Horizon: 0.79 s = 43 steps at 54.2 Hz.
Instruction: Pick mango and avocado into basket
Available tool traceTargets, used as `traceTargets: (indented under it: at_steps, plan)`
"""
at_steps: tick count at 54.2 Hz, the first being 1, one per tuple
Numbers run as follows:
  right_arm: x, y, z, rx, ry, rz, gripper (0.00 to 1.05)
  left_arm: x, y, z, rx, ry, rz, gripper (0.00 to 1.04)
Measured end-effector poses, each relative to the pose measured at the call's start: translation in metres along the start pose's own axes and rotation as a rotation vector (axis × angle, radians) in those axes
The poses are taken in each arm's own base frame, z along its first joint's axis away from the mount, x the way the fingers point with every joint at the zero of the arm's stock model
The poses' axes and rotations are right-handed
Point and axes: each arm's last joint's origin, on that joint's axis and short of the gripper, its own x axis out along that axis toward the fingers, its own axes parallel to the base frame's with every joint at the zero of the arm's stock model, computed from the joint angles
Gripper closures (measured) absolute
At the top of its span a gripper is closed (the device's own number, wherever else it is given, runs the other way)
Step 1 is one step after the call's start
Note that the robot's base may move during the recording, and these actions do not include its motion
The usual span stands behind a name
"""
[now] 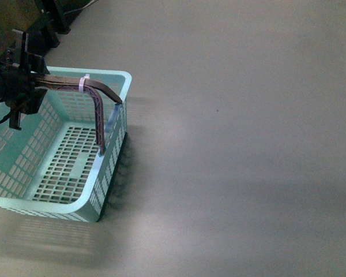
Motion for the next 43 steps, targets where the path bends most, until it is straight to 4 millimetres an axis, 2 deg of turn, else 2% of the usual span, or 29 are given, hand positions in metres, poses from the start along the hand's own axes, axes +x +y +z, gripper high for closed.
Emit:
traceTargets:
  at_steps: [3, 7, 20, 24, 29, 34, 43]
  plan:
    - [0.000, 0.000, 0.000, 0.000, 0.000, 0.000, 0.09, -0.002, -0.004, 0.002, -0.018, -0.003, -0.015, 0.80]
    - [0.000, 0.000, 0.000, 0.000, 0.000, 0.000, 0.09, -0.008, -0.005, 0.001, -0.091, 0.017, -0.017, 0.90]
    - [0.000, 0.000, 0.000, 0.000, 0.000, 0.000, 0.09, -0.043, -0.007, -0.002, -0.086, 0.018, 0.007, 0.91]
    - [0.000, 0.000, 0.000, 0.000, 0.000, 0.000, 0.09, -0.073, -0.022, 0.000, -0.102, 0.007, -0.017, 0.91]
    - [0.000, 0.000, 0.000, 0.000, 0.000, 0.000, 0.09, -0.122, -0.053, 0.001, -0.105, -0.008, -0.076, 0.91]
    - [0.000, 0.000, 0.000, 0.000, 0.000, 0.000, 0.09, -0.179, -0.084, -0.002, -0.102, -0.019, -0.148, 0.91]
    - [0.000, 0.000, 0.000, 0.000, 0.000, 0.000, 0.09, -0.263, -0.110, -0.006, -0.129, -0.047, -0.226, 0.91]
